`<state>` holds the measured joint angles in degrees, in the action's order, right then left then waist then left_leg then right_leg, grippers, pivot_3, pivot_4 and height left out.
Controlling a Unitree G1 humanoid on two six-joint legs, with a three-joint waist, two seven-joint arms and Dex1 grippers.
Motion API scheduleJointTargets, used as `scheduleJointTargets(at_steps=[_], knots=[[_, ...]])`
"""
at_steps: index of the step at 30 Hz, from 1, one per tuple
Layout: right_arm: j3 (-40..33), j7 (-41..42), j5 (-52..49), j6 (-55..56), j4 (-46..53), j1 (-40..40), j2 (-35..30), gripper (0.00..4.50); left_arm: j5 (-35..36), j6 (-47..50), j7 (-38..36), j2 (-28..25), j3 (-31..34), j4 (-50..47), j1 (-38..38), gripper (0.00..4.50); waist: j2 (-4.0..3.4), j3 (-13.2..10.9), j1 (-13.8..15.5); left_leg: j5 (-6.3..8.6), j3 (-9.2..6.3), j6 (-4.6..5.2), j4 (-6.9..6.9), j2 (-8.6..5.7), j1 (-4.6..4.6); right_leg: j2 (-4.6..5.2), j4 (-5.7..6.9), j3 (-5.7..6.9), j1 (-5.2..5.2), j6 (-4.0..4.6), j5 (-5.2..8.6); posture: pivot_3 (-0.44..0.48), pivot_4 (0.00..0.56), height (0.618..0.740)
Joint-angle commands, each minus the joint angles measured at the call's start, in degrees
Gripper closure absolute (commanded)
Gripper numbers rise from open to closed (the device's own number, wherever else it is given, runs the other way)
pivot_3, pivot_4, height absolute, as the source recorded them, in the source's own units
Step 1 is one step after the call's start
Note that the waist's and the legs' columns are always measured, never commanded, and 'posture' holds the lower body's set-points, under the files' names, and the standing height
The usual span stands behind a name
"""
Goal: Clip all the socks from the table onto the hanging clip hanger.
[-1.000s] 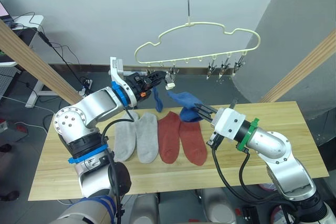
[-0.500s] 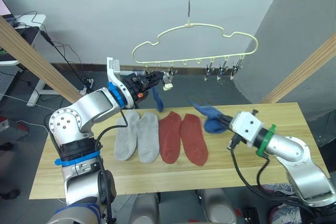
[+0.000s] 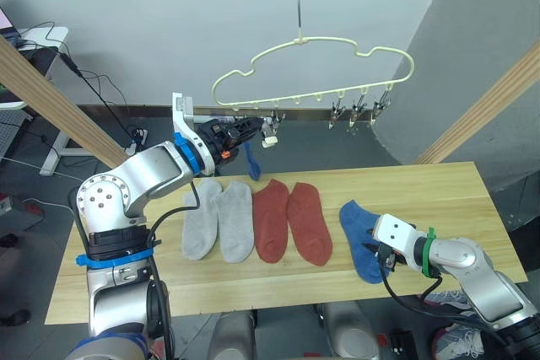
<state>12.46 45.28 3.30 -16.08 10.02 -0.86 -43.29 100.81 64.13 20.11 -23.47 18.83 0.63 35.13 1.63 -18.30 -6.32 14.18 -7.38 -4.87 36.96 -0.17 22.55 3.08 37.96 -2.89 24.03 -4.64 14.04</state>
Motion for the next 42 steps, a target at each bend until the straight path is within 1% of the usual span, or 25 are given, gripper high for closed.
scheduleJointTargets(at_steps=[1,2,5,7,9,11,15,19,25,28,32,35,36,37,39,42], knots=[[-3.66,3.98,-4.71,-2.72,5.15,1.64,-1.98,1.94,-0.57,-0.87,1.46,-1.65,-1.31,0.62,-2.63,4.44,0.0,0.0,0.03,0.0,-0.01,0.0,-0.01,0.0,0.0,0.0,0.0,0.0,0.0,0.0,0.0,-0.149,0.322,0.74],[-5.0,5.26,-6.74,-4.64,6.99,2.08,-2.62,1.62,-0.35,-1.21,1.43,-1.82,-1.51,0.45,-2.88,4.44,-0.01,0.0,0.06,0.0,-0.01,0.0,-0.01,0.0,0.0,0.0,0.0,0.0,0.0,0.0,0.0,-0.147,0.322,0.74],[-10.73,5.76,-15.69,-15.45,13.04,0.42,-1.21,0.61,-0.01,-2.23,1.39,-2.14,-2.07,-0.16,-3.53,4.44,0.0,-0.01,-0.01,0.0,0.0,0.0,0.0,0.02,0.01,0.0,0.01,-0.02,0.01,0.0,0.0,-0.146,0.323,0.74],[-11.98,2.64,-17.53,-20.28,13.04,-2.14,1.64,0.03,0.26,-2.66,1.26,-2.39,-2.46,-0.29,-3.78,4.44,0.03,0.0,-0.07,0.0,0.03,0.0,0.01,0.02,-0.03,-0.01,0.01,-0.04,-0.01,-0.03,-0.03,-0.149,0.324,0.74],[-10.81,-0.35,-15.93,-21.01,9.93,-4.64,4.06,0.03,0.26,-3.04,1.14,-2.55,-2.94,-0.3,-3.78,4.44,0.03,0.0,0.03,-0.01,0.03,0.01,0.01,0.05,-0.06,-0.04,0.02,-0.03,-0.02,0.04,-0.09,-0.151,0.324,0.74],[-7.64,-1.36,-12.85,-18.08,5.07,-6.21,5.23,0.03,0.47,-3.35,0.98,-2.87,-3.48,-0.38,-3.72,4.44,0.03,0.0,0.13,-0.04,0.0,0.04,0.0,0.06,-0.06,-0.04,0.01,0.0,-0.02,0.04,-0.09,-0.151,0.324,0.74],[-4.16,-2.27,-9.52,-13.92,-2.66,-8.26,6.48,0.03,0.67,-3.54,0.66,-3.91,-4.09,-0.12,-3.3,4.44,0.02,0.0,0.19,-0.03,0.02,0.05,-0.04,0.02,0.07,-0.03,-0.1,-0.03,0.04,0.04,-0.08,-0.139,0.325,0.74],[-3.0,-1.89,-8.64,-11.96,-7.09,-9.32,7.48,0.03,0.87,-3.84,0.32,-4.74,-4.53,0.15,-3.17,4.44,0.02,0.0,0.1,-0.02,0.12,0.06,-0.08,0.02,0.07,-0.03,-0.1,-0.12,0.1,0.16,-0.15,-0.134,0.325,0.74],[-1.1,-3.24,-6.23,-8.1,-14.71,-9.66,9.85,0.03,1.68,-4.72,0.86,-4.56,-5.16,-0.88,-3.73,4.44,0.02,0.0,0.09,-0.02,0.13,0.05,-0.07,0.03,0.06,-0.03,-0.1,-0.14,0.09,-0.01,-0.05,-0.126,0.323,0.74],[-1.19,-2.73,-6.25,-7.24,-15.25,-9.21,10.39,0.56,1.87,-4.83,0.82,-5.0,-5.32,-0.69,-3.49,4.44,0.03,0.0,0.08,-0.03,0.2,0.05,-0.07,0.03,-0.04,-0.04,-0.08,-0.21,0.04,-0.04,-0.07,-0.126,0.323,0.74],[-1.47,-2.49,-6.36,-6.81,-15.1,-9.12,10.64,1.96,1.92,-5.11,0.79,-5.22,-5.5,-0.74,-3.52,4.44,0.03,0.0,0.07,-0.03,0.25,0.05,-0.07,0.04,-0.11,-0.06,-0.04,-0.29,0.04,-0.05,-0.08,-0.121,0.317,0.74],[-1.25,-2.52,-5.15,-4.38,-14.87,-9.09,9.86,3.04,2.14,-5.51,0.9,-5.14,-5.76,-1.18,-3.83,4.44,0.03,0.0,0.09,-0.02,0.32,0.05,-0.07,0.03,-0.11,-0.06,-0.06,-0.38,0.04,-0.07,-0.09,-0.121,0.317,0.74],[-1.37,-2.51,-4.99,-3.84,-14.53,-8.99,9.67,3.32,2.23,-5.63,0.93,-5.14,-5.83,-1.32,-3.95,4.44,0.03,0.0,0.09,-0.02,0.35,0.05,-0.07,0.03,-0.1,-0.06,-0.07,-0.42,0.05,-0.08,-0.09,-0.121,0.317,0.74],[-1.48,-2.5,-4.93,-3.56,-14.32,-8.92,9.59,3.74,2.29,-5.72,0.95,-5.16,-5.89,-1.4,-4.02,4.44,0.03,0.0,0.09,-0.02,0.37,0.05,-0.08,0.02,-0.1,-0.06,-0.08,-0.46,0.06,-0.09,-0.09,-0.121,0.317,0.74],[-1.79,-2.63,-4.69,-2.95,-13.68,-8.7,9.46,4.42,2.34,-5.86,0.92,-5.22,-5.99,-1.5,-4.15,4.44,0.03,0.0,0.09,-0.02,0.41,0.05,-0.08,0.02,-0.11,-0.06,-0.08,-0.51,0.07,-0.09,-0.09,-0.123,0.312,0.74],[-1.81,-2.26,-3.66,-0.74,-11.39,-7.85,8.28,4.47,2.25,-5.97,0.71,-5.17,-6.17,-1.48,-4.17,4.44,0.03,0.0,0.1,-0.02,0.43,0.05,-0.08,0.02,-0.11,-0.06,-0.09,-0.54,0.08,-0.1,-0.1,-0.124,0.313,0.74]])
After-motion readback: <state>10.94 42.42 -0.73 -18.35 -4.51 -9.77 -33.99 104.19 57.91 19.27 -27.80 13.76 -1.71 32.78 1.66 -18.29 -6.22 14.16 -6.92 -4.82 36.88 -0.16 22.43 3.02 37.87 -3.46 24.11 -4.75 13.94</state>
